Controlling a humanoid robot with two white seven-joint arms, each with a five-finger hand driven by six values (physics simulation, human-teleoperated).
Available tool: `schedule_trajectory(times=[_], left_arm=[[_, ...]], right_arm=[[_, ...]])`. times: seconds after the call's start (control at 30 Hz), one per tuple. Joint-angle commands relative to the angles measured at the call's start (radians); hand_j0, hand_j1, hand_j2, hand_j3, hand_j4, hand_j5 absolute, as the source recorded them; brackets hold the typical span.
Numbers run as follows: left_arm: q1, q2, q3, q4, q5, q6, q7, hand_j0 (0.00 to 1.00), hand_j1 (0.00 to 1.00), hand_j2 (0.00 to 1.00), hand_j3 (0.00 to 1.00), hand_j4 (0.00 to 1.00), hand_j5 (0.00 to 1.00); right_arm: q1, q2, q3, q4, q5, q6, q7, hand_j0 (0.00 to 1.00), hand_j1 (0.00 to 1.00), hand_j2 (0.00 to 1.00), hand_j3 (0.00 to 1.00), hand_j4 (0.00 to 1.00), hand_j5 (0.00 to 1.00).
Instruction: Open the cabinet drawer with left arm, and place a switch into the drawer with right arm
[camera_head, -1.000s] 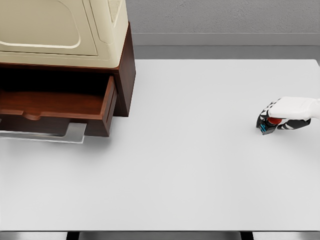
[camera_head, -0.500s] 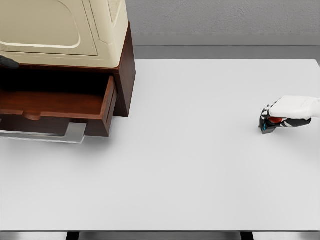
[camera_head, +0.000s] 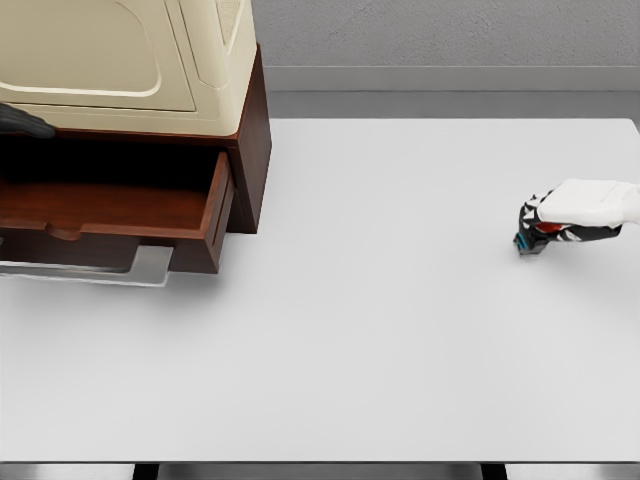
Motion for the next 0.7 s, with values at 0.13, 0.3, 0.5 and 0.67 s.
schedule_trajectory(times=[0.13, 0.3, 0.5, 0.67], left_arm=[[0.000, 0.001, 0.005, 0.015, 0.008, 0.003, 0.000, 1.00, 1.00, 1.00, 1.00, 1.00, 1.00], [0.000, 0.001, 0.005, 0.024, 0.008, 0.003, 0.000, 1.00, 1.00, 1.00, 1.00, 1.00, 1.00], [0.000, 0.001, 0.002, 0.027, 0.008, 0.003, 0.000, 1.00, 1.00, 1.00, 1.00, 1.00, 1.00], [0.000, 0.003, 0.000, 0.029, 0.008, 0.003, 0.000, 1.00, 1.00, 1.00, 1.00, 1.00, 1.00]], right_arm=[[-0.029, 0.017, -0.001, -0.003, -0.006, 0.002, 0.000, 0.38, 0.38, 0.38, 0.38, 0.38, 0.38], [-0.060, 0.038, 0.002, -0.009, -0.006, 0.002, 0.000, 0.38, 0.38, 0.38, 0.38, 0.38, 0.38], [-0.069, 0.041, 0.002, -0.037, -0.016, 0.002, 0.000, 0.38, 0.38, 0.38, 0.38, 0.38, 0.38], [-0.097, 0.046, 0.004, -0.083, -0.022, 0.002, 0.000, 0.38, 0.38, 0.38, 0.38, 0.38, 0.38]])
